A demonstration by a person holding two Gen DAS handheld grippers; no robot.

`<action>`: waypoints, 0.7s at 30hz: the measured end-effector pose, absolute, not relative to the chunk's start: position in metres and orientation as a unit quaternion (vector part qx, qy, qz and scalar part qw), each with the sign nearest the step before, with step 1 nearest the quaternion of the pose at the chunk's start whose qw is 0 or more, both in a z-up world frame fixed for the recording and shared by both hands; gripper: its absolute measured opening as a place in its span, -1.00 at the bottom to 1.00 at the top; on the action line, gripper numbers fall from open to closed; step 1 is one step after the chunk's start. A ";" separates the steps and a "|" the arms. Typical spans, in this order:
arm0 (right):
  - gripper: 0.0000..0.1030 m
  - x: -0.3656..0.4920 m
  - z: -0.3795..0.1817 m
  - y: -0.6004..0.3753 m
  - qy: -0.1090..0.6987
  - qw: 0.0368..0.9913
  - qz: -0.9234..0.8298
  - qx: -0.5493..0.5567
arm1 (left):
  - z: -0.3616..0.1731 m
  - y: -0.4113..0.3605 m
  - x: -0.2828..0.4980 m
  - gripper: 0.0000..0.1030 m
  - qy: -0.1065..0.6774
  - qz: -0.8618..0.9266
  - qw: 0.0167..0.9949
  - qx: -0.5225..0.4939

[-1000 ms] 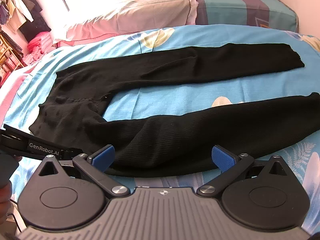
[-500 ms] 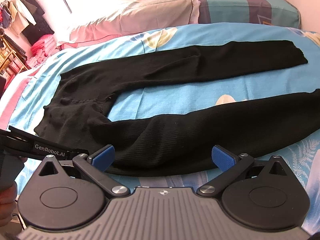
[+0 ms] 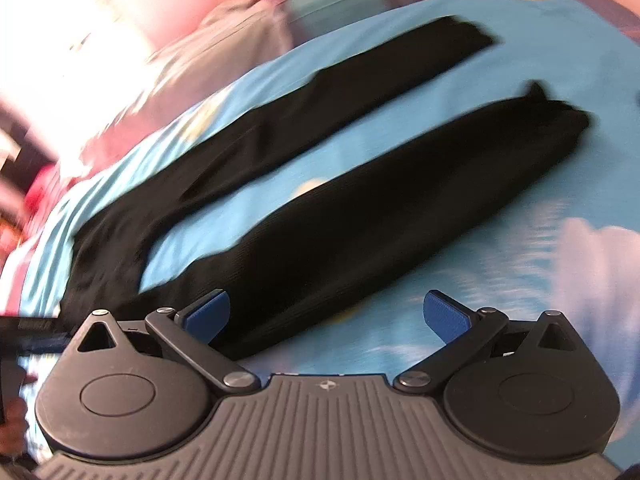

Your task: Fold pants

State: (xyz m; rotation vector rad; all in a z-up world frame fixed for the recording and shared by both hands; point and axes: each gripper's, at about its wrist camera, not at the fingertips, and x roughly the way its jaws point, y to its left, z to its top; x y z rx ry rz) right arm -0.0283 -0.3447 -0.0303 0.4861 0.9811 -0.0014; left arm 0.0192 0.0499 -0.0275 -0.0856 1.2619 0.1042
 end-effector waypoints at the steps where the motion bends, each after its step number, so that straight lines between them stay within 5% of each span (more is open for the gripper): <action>1: 0.99 -0.030 -0.030 -0.354 0.460 0.856 -0.013 0.234 | -0.028 0.052 0.021 1.00 0.587 0.051 0.807 -0.043; 5: 0.95 -0.029 -0.028 -0.391 0.421 0.875 -0.071 0.228 | -0.036 0.068 0.030 1.00 0.573 0.080 0.814 -0.049; 7: 0.58 -0.023 -0.033 -0.413 0.403 0.881 -0.109 0.224 | -0.046 0.078 0.036 1.00 0.573 0.100 0.812 -0.047; 8: 0.08 -0.017 -0.037 -0.424 0.400 0.880 -0.123 0.225 | -0.051 0.084 0.039 1.00 0.575 0.108 0.809 -0.047; 9: -0.20 -0.010 -0.042 -0.434 0.399 0.878 -0.139 0.227 | -0.056 0.089 0.042 1.00 0.579 0.118 0.805 -0.050; 11: 0.03 0.003 -0.054 -0.453 0.391 0.868 -0.173 0.252 | -0.065 0.099 0.045 1.00 0.584 0.130 0.799 -0.059; 12: 0.37 0.009 -0.060 -0.462 0.387 0.862 -0.183 0.273 | -0.070 0.103 0.046 1.00 0.589 0.136 0.794 -0.064; 14: 0.55 0.016 -0.069 -0.469 0.363 0.857 -0.190 0.311 | -0.078 0.106 0.047 1.00 0.593 0.140 0.790 -0.069; 16: 0.08 0.023 -0.071 -0.462 0.361 0.863 -0.187 0.299 | -0.084 0.107 0.047 1.00 0.596 0.142 0.787 -0.068; 17: -0.78 0.025 -0.071 -0.457 0.370 0.867 -0.178 0.282 | -0.084 0.105 0.047 1.00 0.594 0.141 0.790 -0.063; 21: -0.83 0.002 -0.052 -0.479 0.353 0.877 -0.201 0.257 | -0.086 0.104 0.047 1.00 0.594 0.138 0.791 -0.053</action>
